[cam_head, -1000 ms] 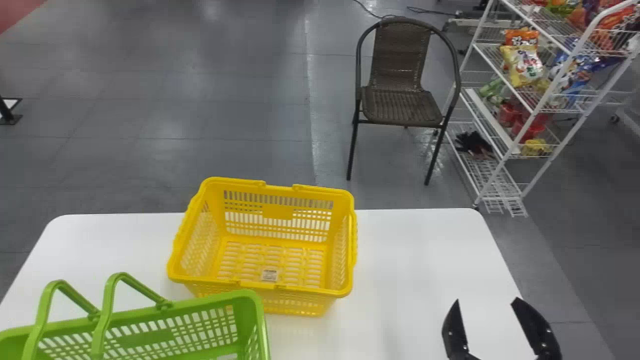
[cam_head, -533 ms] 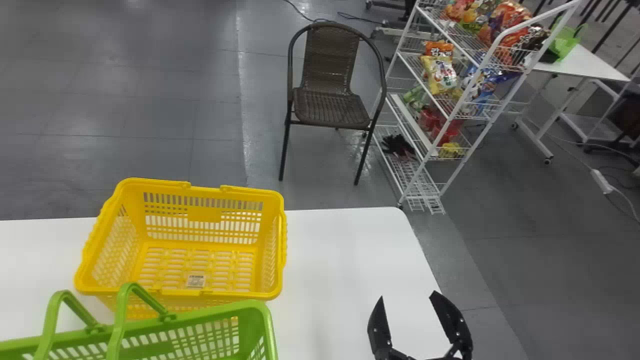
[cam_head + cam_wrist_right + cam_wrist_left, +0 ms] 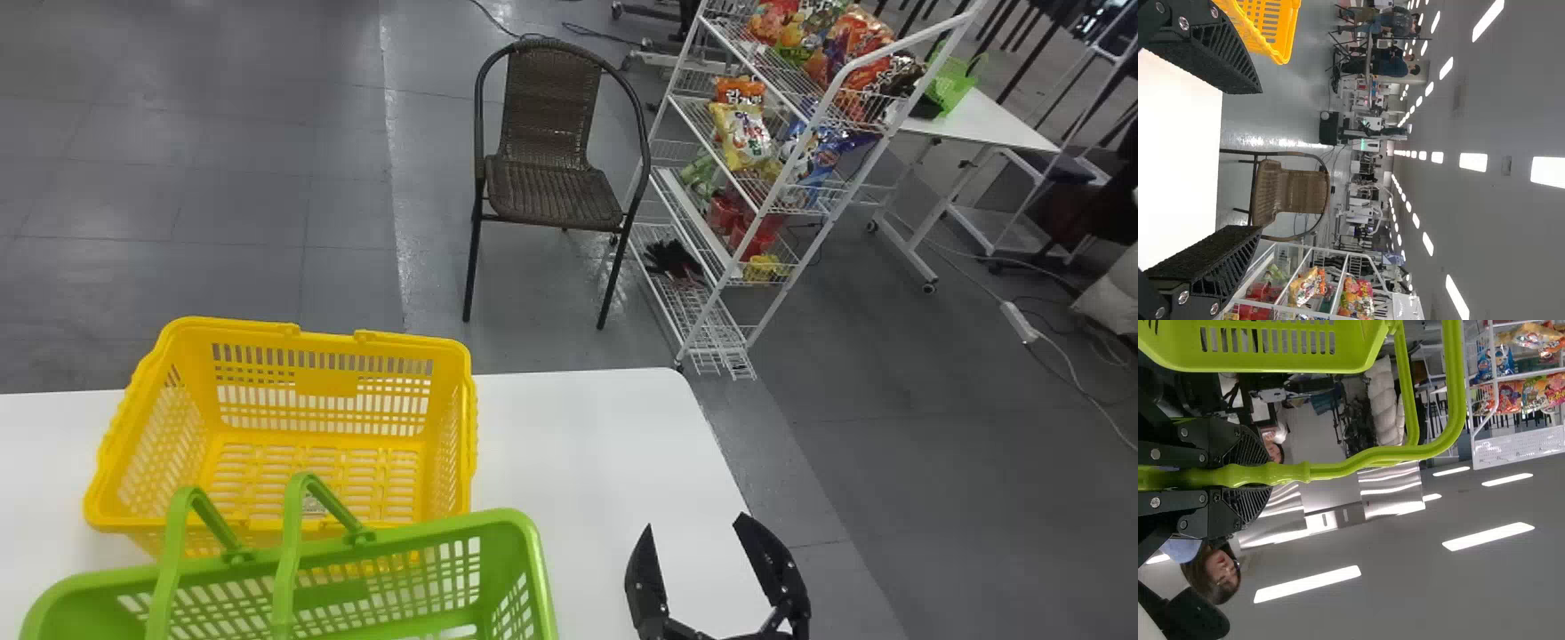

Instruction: Grasp handle with right gripper to insert into left gripper then lift and swing left to center

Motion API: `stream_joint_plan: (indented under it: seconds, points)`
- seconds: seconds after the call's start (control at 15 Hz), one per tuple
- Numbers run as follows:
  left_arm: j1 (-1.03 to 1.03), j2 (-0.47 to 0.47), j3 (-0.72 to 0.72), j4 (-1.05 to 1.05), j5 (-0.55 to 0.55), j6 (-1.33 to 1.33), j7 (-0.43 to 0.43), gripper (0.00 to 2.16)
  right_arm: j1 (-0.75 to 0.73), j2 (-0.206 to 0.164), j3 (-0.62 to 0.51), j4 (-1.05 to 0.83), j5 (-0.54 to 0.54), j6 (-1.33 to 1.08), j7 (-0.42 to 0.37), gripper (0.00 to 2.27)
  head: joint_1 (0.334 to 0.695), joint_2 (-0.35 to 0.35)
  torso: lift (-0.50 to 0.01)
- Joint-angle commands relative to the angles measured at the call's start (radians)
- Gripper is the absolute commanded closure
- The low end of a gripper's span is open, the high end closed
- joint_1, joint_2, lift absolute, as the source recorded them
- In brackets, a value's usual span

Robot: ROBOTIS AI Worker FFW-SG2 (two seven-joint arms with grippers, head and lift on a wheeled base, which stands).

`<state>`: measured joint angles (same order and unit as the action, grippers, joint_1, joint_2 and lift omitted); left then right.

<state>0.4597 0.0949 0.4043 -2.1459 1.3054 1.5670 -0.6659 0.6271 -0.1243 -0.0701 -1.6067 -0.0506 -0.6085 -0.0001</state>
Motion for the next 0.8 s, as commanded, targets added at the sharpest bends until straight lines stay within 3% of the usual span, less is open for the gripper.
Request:
stream_joint_plan:
  seconds: [0.0, 0.73]
  points:
    - [0.002, -0.003, -0.007, 0.001, -0.006, 0.004, 0.008, 1.89, 0.000, 0.000, -0.001, -0.001, 0.000, 0.000, 0.000, 0.08, 0.695, -0.350, 0.000]
    - [0.001, 0.006, -0.024, -0.020, -0.038, 0.004, 0.045, 1.89, 0.000, 0.003, -0.002, 0.010, -0.008, -0.018, 0.005, 0.08, 0.695, -0.350, 0.000]
